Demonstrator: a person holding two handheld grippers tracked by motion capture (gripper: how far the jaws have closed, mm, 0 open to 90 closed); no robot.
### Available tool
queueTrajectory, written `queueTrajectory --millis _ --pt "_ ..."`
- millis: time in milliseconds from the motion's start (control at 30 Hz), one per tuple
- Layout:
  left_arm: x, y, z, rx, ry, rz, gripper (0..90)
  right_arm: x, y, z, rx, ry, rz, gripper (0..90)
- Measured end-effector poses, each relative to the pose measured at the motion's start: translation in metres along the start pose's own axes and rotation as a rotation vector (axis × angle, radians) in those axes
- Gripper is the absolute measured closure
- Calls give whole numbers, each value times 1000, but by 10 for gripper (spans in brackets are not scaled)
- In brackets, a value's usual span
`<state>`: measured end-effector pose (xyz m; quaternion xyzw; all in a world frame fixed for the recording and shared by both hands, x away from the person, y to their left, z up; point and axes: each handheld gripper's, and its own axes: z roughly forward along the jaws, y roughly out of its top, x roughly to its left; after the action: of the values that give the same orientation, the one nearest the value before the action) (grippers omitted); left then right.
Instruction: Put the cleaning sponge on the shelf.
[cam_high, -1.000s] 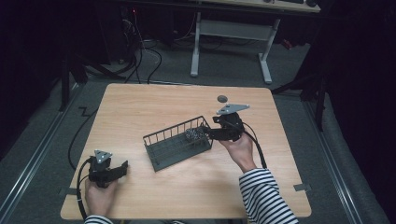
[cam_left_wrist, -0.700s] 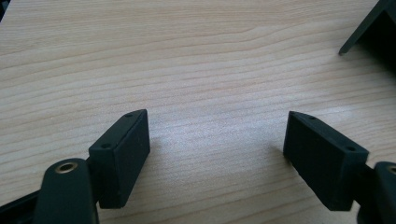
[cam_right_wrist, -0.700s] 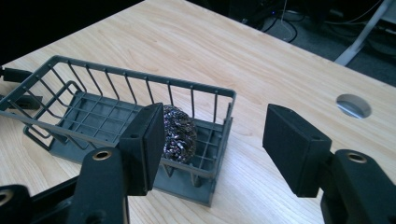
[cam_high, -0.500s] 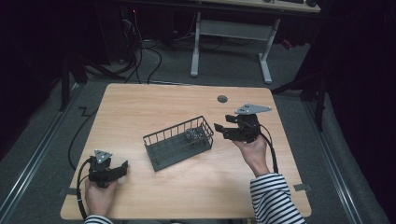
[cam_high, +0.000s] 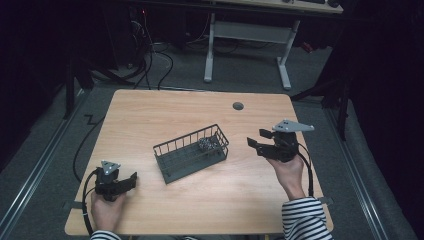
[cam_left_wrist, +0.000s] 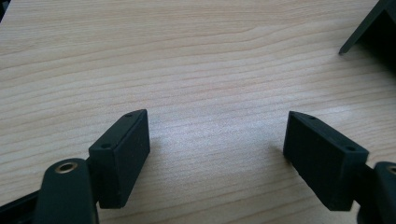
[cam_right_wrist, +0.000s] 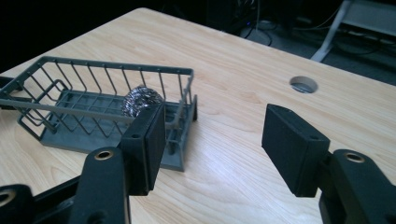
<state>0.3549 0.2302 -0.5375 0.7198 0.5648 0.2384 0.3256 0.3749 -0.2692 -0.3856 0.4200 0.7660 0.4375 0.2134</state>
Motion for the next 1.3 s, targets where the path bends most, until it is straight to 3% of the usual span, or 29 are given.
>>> queueTrajectory --millis 400,700,1000,1133,1300 --pt "0 0 0 1 3 3 230 -20 -40 -34 -58 -27 87 407" --pt "-1 0 0 2 4 6 230 -20 -64 -37 -58 -22 117 408" --pt "-1 0 0 0 4 6 240 -16 -98 -23 -50 -48 124 384" --pt "-1 0 0 -1 0 10 252 -13 -111 -11 -18 -49 136 384" --pt "-1 0 0 -2 -3 14 265 -8 -127 7 38 -69 115 378"
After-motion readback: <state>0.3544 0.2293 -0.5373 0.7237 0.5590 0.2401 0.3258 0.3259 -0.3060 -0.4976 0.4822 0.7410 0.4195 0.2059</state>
